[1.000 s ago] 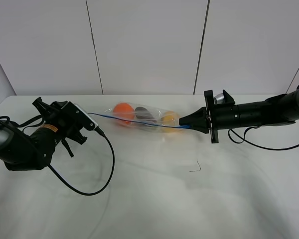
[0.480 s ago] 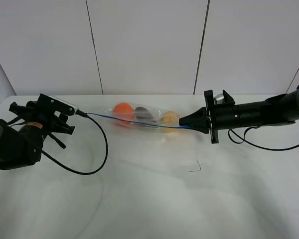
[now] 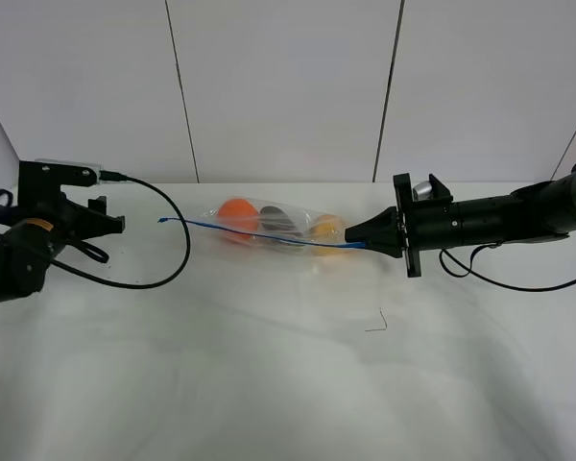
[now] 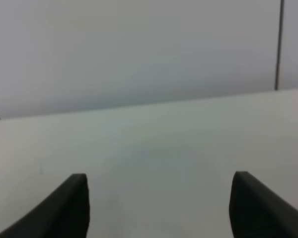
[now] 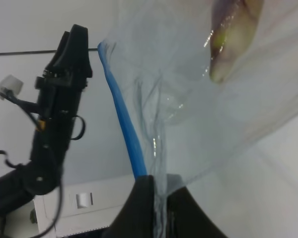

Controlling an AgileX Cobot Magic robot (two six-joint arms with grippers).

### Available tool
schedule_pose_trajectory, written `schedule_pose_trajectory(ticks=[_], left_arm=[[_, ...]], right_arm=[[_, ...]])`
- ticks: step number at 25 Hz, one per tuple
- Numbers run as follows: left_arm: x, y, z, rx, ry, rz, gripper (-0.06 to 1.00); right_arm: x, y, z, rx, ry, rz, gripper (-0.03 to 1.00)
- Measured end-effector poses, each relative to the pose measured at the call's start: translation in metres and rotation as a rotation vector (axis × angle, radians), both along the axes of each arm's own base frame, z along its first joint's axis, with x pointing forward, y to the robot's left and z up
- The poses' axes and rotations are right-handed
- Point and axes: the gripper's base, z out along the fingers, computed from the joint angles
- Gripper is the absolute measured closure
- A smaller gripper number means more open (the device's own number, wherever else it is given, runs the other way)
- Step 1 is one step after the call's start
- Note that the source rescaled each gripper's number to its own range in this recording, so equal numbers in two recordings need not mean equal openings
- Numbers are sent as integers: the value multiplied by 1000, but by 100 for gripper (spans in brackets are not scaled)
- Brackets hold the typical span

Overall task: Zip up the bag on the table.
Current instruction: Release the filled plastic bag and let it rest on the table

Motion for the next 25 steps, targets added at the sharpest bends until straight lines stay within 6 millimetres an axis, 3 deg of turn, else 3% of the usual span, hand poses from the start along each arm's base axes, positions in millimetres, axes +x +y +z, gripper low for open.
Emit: schedule_pose_trajectory(ticks=[3,10,14,19,25], left_arm=[[4,9,17,-33,156,-11,19],[14,2,48,-106,627,-99,19],[21,-1,68,-130,700,-118,17],[24,-3,87,-182,757,-108,1],[17,-3,107,-226,940,-69,-2]], right_arm=[[0,0,0,1,5,-2,97],[0,0,0,1,6,-2,97],[0,0,0,1,6,-2,97],[0,0,0,2,8,-2,97],[0,0,0,2,9,-3,97]])
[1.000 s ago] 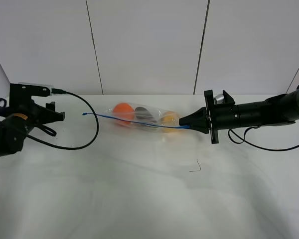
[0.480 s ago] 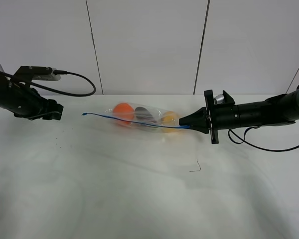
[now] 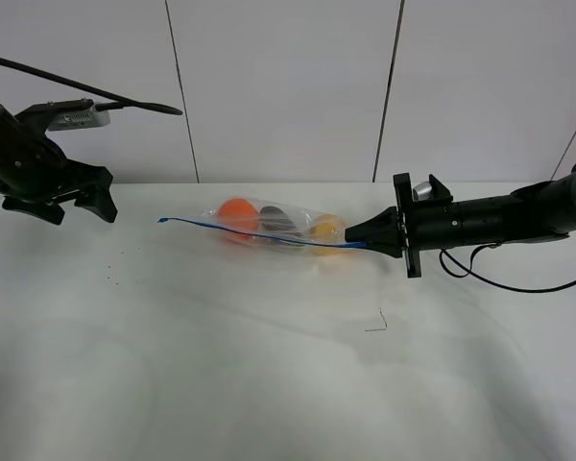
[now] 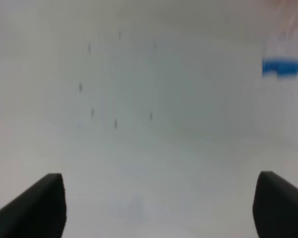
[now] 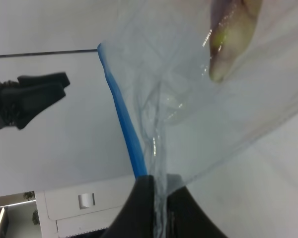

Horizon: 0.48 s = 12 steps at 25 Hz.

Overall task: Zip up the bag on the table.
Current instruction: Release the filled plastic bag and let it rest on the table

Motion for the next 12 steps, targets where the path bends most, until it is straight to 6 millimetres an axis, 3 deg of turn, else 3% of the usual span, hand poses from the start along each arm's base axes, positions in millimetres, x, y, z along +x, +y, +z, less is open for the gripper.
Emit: schedule_pose_trajectory(ticks=[7,12], left_arm=[[-20,3,11,35,263,-4,-2],[-30,6,10,47,291,59,-2]], right_arm=[[0,0,0,0,0,0,97],[0,0,0,-3,0,4,97]])
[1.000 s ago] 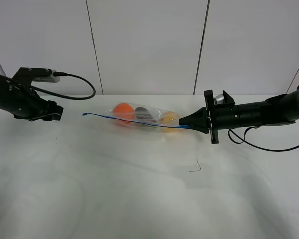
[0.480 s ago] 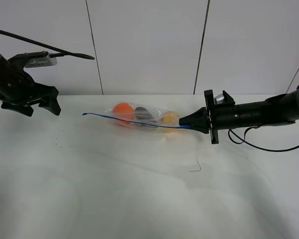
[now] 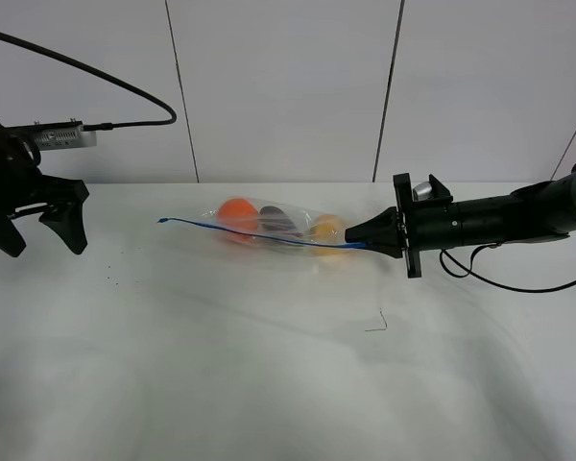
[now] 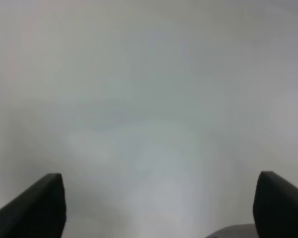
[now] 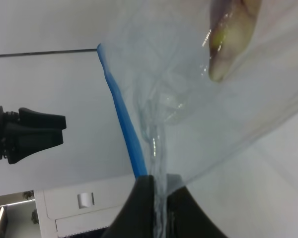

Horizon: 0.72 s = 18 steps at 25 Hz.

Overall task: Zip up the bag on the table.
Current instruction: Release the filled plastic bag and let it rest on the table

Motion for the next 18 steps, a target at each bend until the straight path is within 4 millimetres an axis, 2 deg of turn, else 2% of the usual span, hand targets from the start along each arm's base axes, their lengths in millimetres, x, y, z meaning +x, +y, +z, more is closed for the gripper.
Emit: schedule_pose_trajectory(ticks=[4,10,14,18], left_arm=[[-18,7,11,82,-28,-4,-2],[-66,7,24,83,-68,-1,-2],[-111,7,14,75,-54,0,-2],[-163,6,-10,72,-54,2,-2]], right_arm=[[0,0,0,-2,0,3,97],[-1,0,0,-5,0,6,97],[-1,0,0,-5,0,6,97],[-1,0,0,-6,0,8,97]])
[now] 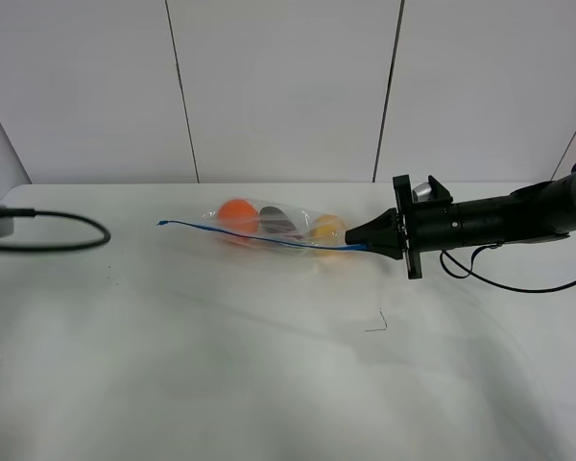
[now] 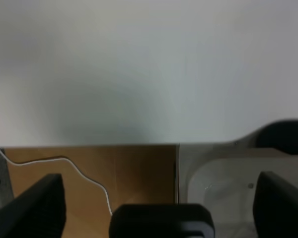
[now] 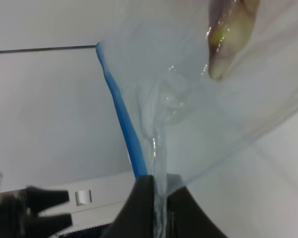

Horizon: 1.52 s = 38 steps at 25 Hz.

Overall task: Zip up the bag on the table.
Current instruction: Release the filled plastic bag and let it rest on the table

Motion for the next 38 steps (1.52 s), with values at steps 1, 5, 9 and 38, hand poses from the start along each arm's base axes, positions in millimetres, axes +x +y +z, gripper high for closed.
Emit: schedule_pose_trajectory(ticks=[1,5,9,38], left_arm=[[-12,0,-5,0,-21,-1,-2],[-49,0,-18,-1,-130,-4,-2],[-73,0,-17,-1,-259,-6,-2],[-164,1,7,-4,-874,-26,-2]], right_arm=[[0,0,0,-1,0,1,97],[0,0,0,-1,0,1,97],[0,0,0,-1,0,1,97],[0,0,0,1,0,-2,97]])
